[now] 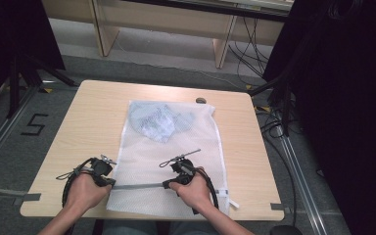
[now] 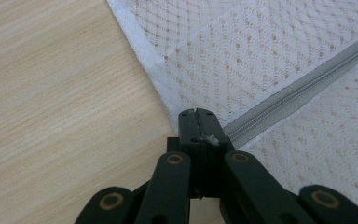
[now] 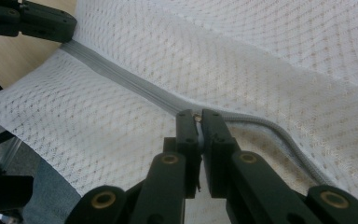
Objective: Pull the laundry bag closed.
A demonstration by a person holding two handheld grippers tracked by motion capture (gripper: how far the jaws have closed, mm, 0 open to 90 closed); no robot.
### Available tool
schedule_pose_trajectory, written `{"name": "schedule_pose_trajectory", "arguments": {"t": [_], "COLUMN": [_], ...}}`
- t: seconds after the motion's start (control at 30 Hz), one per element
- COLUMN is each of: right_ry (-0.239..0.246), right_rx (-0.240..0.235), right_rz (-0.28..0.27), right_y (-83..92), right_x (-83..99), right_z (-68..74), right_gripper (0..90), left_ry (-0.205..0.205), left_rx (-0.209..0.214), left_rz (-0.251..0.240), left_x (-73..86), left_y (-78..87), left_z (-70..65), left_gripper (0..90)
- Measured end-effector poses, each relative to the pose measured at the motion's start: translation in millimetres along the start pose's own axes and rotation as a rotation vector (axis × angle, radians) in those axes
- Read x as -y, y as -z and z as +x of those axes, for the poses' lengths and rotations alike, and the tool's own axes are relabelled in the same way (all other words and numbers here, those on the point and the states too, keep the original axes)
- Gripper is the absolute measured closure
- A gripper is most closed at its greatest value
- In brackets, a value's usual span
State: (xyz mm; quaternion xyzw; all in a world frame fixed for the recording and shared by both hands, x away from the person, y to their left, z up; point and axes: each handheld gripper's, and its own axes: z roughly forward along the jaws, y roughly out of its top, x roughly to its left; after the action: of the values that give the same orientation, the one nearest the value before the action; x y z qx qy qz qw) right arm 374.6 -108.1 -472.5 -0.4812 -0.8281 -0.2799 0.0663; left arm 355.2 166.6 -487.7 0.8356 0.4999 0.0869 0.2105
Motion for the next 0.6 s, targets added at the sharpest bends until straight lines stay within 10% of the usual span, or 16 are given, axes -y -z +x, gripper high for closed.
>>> {"name": "schedule_pose_trajectory", "arguments": {"t": [0.6], "right_ry": [0.020], "right_rx": [0.000], "right_rz": [-0.011], "right_y": [4.6], "right_x": [2.5], "right_z": [-8.7], "right_gripper": [87.1], "left_ry": [-0.001], "left_rx": [0.000], "left_rz": [0.003], "left_x": [-0.4], "left_y": [0.0], "left_z": [-0.2], "left_gripper": [90.0]}}
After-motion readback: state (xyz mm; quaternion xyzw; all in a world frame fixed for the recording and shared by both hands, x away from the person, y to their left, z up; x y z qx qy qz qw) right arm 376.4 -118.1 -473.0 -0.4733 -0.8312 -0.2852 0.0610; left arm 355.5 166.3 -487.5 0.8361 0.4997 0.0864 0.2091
